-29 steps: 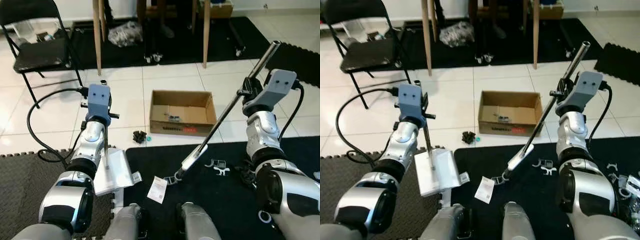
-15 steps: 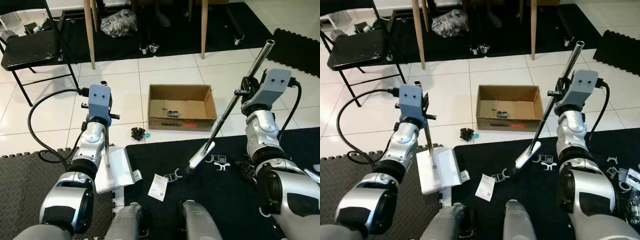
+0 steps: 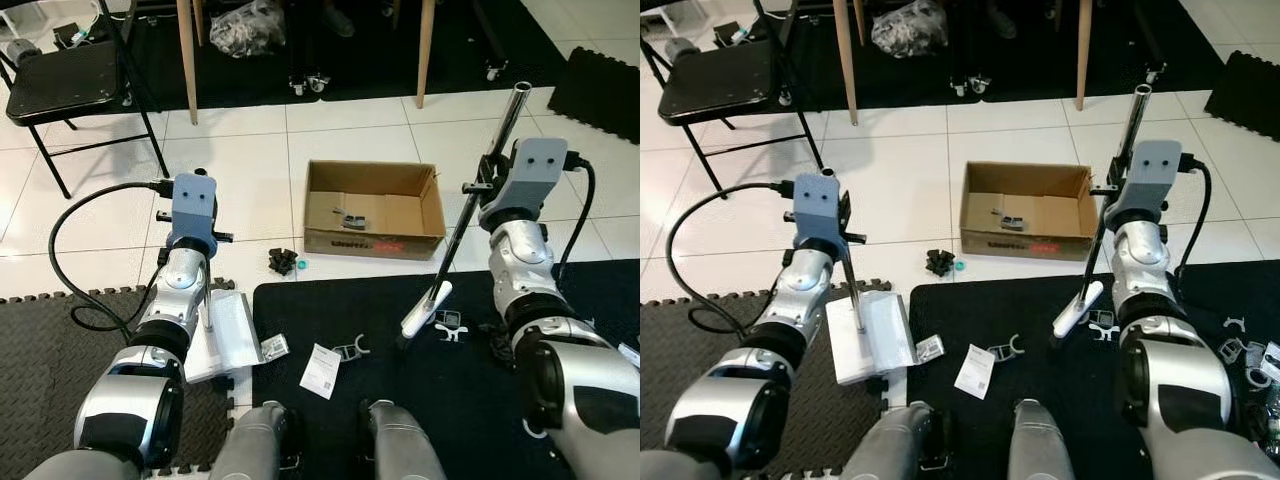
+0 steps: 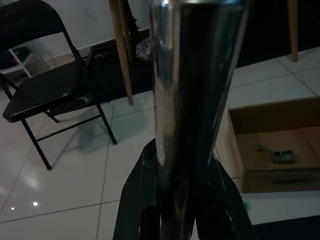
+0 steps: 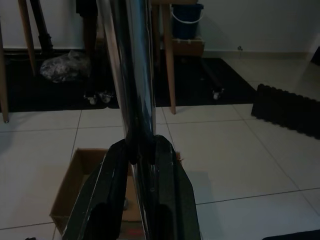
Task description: Sweep floor
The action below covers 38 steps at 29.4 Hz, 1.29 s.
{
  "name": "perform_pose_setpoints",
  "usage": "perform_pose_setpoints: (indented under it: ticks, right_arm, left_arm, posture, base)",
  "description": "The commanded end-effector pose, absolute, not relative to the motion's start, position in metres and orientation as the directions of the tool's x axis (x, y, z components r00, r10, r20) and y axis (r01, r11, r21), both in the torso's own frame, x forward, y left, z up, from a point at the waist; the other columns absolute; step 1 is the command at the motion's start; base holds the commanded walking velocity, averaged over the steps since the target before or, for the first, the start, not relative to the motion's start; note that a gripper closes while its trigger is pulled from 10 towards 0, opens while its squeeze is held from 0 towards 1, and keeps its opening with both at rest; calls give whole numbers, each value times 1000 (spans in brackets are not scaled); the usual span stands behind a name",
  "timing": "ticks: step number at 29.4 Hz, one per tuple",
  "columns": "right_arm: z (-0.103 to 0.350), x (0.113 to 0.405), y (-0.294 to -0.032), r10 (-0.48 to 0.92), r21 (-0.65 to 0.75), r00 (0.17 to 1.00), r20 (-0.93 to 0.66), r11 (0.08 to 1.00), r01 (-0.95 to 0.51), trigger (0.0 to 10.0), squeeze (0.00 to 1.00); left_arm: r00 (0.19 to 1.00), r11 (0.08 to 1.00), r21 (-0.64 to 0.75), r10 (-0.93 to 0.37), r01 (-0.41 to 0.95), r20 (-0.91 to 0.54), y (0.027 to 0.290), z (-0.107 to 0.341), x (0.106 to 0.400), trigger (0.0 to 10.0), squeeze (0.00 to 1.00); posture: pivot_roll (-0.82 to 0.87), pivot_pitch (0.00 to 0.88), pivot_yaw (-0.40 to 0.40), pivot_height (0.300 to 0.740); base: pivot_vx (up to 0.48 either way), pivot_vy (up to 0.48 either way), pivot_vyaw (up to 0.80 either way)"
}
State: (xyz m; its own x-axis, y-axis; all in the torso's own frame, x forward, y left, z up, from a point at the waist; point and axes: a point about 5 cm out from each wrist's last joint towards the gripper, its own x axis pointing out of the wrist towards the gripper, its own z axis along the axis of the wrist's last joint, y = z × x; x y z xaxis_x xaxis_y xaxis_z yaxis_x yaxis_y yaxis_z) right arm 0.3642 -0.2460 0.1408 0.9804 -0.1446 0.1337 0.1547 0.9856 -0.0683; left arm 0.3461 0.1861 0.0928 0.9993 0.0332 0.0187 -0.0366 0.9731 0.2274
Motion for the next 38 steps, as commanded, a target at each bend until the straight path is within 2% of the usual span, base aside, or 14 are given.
perform_pose_setpoints:
  ticks: [1, 6, 17, 26, 33, 38]
  right_arm:
    - [152, 364, -254, -170, -116, 967, 190, 974, 194, 10000, 0]
    - [147, 361, -257, -194, -186, 965, 178, 956, 227, 10000, 0]
    - [130, 357, -260, -275, -124, 956, 99, 950, 286, 10000, 0]
    - [127, 356, -256, -237, -135, 967, 99, 959, 249, 10000, 0]
    - [124, 356, -253, -262, -165, 961, 85, 948, 273, 10000, 0]
    - [124, 358, -249, -251, -144, 965, 76, 955, 260, 10000, 0]
  left_arm:
    - [998, 962, 268, 37, -47, 44, 195, 99, 347, 10000, 0]
    - [999, 961, 273, 27, -39, 47, 194, 99, 346, 10000, 0]
    - [999, 964, 267, 1, -10, 34, 190, 95, 344, 10000, 0]
    - [1000, 968, 249, 7, -13, 25, 189, 93, 344, 10000, 0]
    - [999, 971, 241, -5, -3, 31, 185, 94, 344, 10000, 0]
    - [1000, 981, 193, -11, 6, 22, 183, 92, 344, 10000, 0]
  posture:
    - [5, 145, 59, 740]
    - [10, 158, 69, 740]
    - [21, 181, 78, 740]
    - [19, 188, 69, 740]
    - [22, 197, 70, 740]
    - [10, 198, 58, 740]
  base:
    - [0, 0, 0]
    - [0, 0, 0]
    - [0, 0, 0]
    - [0, 0, 0]
    - [0, 0, 0]
    - [0, 0, 0]
